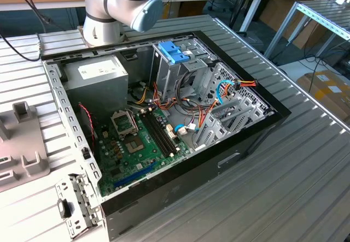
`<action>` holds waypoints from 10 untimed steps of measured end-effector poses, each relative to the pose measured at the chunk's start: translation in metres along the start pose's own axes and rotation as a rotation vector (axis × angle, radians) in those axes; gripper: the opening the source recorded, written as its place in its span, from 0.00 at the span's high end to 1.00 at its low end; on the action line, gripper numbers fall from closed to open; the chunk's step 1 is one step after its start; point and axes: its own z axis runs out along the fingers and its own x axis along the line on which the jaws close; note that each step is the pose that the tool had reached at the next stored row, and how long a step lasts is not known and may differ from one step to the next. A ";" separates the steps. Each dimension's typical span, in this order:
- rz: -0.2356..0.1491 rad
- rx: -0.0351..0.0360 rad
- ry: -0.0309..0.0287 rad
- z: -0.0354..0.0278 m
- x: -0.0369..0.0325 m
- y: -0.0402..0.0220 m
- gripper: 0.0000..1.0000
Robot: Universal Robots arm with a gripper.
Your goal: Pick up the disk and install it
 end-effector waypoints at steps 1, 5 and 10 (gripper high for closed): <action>0.000 0.0000 0.0000 0.0004 -0.0015 0.0001 0.38; 0.000 -0.0001 0.0001 0.0017 -0.0085 0.0004 0.38; 0.000 0.0000 0.0000 0.0035 -0.0146 0.0008 0.38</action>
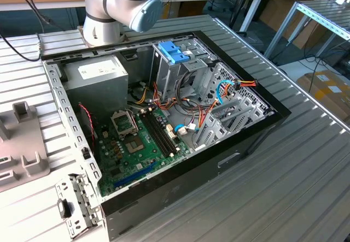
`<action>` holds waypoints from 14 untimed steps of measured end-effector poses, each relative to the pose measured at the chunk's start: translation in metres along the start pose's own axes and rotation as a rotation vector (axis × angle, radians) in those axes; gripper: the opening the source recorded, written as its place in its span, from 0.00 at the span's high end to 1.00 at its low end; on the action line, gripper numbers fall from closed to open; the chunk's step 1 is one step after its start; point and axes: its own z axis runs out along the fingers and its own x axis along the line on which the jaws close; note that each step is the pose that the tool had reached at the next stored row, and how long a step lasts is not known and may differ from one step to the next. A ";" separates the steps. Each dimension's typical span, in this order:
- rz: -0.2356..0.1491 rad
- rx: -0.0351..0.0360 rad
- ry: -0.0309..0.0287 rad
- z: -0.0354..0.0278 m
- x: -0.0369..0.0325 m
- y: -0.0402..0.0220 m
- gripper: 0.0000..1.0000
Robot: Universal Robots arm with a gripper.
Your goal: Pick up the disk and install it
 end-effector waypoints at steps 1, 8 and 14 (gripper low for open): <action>0.000 0.0000 0.0000 0.0003 -0.0010 0.0000 0.38; 0.000 -0.0001 0.0001 0.0024 -0.0080 0.0004 0.38; 0.000 0.0000 0.0000 0.0037 -0.0120 0.0006 0.38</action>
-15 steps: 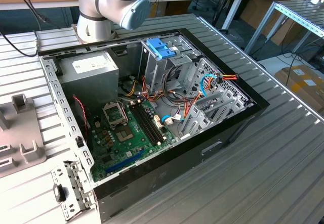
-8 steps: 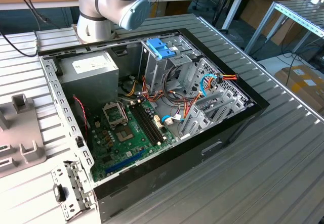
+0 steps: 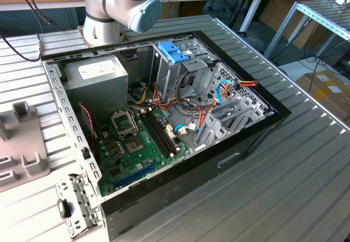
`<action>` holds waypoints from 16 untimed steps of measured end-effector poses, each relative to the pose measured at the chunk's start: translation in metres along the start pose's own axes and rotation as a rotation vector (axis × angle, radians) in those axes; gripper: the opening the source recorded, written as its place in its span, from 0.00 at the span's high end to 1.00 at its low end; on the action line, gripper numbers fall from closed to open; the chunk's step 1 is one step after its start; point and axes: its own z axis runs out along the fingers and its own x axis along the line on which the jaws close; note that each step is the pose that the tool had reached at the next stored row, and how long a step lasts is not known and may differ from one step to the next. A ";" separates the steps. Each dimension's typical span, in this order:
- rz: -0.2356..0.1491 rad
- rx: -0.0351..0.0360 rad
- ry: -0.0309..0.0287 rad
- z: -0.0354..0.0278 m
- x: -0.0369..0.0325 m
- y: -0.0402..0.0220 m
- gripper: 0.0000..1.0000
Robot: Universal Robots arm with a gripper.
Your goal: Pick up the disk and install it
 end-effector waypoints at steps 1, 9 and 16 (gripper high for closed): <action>0.000 -0.0001 0.0000 0.0002 -0.0006 0.0000 0.38; 0.000 0.0000 0.0000 0.0026 -0.0082 0.0004 0.38; 0.000 0.0000 0.0000 0.0051 -0.0136 0.0006 0.38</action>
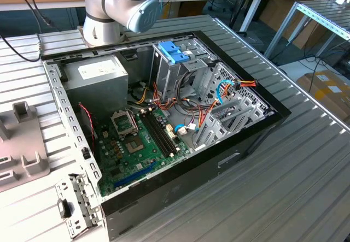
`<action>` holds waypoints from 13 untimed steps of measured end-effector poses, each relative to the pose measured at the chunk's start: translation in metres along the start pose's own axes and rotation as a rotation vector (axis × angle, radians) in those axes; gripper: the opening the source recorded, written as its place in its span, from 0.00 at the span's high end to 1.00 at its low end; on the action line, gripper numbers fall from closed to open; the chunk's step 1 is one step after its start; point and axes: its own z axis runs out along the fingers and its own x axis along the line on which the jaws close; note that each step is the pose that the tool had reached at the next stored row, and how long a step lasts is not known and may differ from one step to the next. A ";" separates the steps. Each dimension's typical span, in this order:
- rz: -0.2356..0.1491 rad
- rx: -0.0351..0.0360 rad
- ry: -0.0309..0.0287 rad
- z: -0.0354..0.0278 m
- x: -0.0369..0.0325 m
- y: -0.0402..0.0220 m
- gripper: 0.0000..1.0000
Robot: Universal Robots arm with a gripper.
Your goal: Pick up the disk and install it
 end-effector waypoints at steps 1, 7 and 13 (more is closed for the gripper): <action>0.000 0.0000 0.0000 0.0003 -0.0005 0.0000 0.38; 0.000 -0.0001 0.0000 0.0020 -0.0040 0.0001 0.38; 0.000 0.0000 0.0000 0.0051 -0.0119 0.0005 0.38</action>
